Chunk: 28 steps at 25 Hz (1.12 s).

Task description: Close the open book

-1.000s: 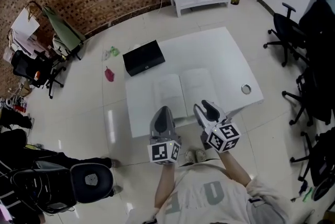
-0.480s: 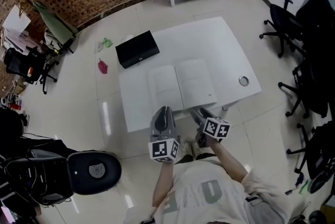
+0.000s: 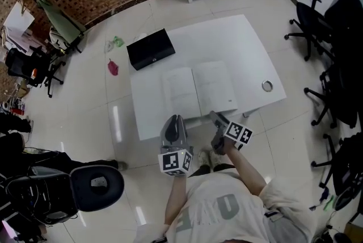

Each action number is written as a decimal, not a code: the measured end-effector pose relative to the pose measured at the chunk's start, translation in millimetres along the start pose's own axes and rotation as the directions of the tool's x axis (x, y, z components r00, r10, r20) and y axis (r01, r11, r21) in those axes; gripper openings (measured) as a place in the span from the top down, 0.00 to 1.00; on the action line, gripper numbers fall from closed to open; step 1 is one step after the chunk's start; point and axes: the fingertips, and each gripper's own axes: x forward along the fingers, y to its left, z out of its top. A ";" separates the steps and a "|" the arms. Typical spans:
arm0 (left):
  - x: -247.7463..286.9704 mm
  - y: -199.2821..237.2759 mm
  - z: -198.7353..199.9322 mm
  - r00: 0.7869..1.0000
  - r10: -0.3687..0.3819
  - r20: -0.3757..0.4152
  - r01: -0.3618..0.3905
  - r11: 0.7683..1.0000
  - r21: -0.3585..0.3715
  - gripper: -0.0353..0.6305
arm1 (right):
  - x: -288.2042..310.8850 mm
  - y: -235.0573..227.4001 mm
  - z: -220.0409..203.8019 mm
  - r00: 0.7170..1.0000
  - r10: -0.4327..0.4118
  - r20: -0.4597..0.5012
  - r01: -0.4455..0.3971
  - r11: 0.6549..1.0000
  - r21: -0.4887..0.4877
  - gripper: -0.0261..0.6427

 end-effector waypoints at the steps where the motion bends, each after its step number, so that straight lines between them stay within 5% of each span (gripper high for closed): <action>1: -0.5 1.0 -0.7 1.000 0.004 -0.002 -0.004 1.000 0.001 0.87 | 1.6 -0.2 3.3 1.000 0.004 0.012 -0.005 1.000 0.016 0.56; 13: -4.3 17.1 -5.3 0.998 0.053 -0.014 -0.053 0.999 0.001 0.87 | 4.5 -12.0 21.4 0.991 -0.064 0.117 0.055 0.996 0.076 0.73; 21: -7.5 26.3 -0.3 0.998 0.066 -0.013 -0.066 0.998 -0.005 0.87 | 0.5 32.0 36.1 0.987 -0.048 0.154 0.077 0.979 -0.189 0.83; 28: -4.9 30.2 0.2 0.998 0.069 -0.010 -0.069 0.997 -0.016 0.87 | 7.3 57.0 25.7 0.992 -0.053 0.114 0.100 0.884 -0.456 0.83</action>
